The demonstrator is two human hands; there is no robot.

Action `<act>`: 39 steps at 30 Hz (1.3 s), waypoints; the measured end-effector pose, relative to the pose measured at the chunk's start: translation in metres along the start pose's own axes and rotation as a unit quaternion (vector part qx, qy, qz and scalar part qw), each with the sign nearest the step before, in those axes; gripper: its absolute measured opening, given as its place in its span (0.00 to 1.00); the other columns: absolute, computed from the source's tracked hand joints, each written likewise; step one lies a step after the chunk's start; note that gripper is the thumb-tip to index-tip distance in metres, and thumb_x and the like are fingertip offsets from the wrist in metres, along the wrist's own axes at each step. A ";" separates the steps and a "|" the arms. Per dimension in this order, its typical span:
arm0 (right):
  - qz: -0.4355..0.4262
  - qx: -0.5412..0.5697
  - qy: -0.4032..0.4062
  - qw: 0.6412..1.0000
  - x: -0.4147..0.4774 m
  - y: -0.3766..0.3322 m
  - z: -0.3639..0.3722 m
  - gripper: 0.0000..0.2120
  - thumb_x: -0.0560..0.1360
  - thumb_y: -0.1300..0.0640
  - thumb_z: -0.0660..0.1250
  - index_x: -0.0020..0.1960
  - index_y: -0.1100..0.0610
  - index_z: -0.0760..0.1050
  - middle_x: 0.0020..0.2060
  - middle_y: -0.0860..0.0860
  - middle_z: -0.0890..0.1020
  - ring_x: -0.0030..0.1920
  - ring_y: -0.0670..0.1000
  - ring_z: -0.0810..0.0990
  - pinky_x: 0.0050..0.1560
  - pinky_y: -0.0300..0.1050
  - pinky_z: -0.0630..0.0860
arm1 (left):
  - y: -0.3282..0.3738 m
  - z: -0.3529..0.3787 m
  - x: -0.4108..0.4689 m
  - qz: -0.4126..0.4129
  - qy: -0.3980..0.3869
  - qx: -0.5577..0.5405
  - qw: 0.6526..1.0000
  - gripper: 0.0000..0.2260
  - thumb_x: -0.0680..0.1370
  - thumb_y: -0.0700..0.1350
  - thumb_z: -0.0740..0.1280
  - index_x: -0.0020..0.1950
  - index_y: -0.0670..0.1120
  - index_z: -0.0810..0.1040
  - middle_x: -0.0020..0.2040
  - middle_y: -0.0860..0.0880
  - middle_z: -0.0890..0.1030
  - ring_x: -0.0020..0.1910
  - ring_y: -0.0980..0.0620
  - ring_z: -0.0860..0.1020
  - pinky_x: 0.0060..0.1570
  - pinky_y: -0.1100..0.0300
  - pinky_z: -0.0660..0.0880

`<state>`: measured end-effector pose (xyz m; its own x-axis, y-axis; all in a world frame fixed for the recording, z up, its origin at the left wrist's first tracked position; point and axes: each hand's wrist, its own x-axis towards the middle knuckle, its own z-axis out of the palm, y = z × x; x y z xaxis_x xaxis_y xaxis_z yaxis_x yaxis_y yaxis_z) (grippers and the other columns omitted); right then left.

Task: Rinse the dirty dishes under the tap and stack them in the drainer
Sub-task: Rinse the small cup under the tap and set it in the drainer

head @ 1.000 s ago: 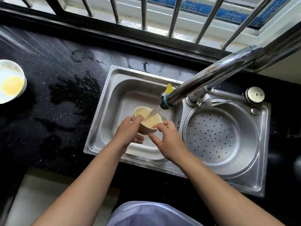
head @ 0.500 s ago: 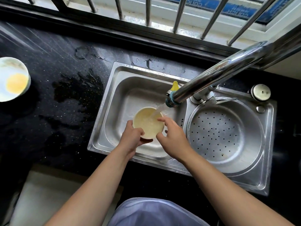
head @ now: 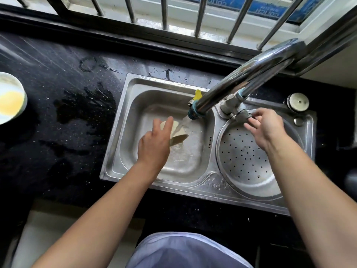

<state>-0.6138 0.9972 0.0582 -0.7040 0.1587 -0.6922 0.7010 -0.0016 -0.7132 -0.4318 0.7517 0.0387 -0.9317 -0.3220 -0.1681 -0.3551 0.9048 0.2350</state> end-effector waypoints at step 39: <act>0.140 -0.107 -0.226 0.958 -0.120 0.094 0.005 0.35 0.64 0.28 0.73 0.61 0.52 0.80 0.50 0.54 0.88 0.48 0.56 0.88 0.49 0.55 0.84 | 0.059 0.026 -0.051 -0.270 -0.297 -0.629 0.665 0.37 0.72 0.79 0.55 0.56 0.52 0.87 0.52 0.40 0.89 0.44 0.43 0.86 0.39 0.56 0.78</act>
<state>-0.4642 0.9730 0.0739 -0.4291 -0.2615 -0.8646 0.8427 0.2287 -0.4874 -0.4032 0.8287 0.0357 -0.5801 0.0008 -0.8145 -0.7573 -0.3688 0.5390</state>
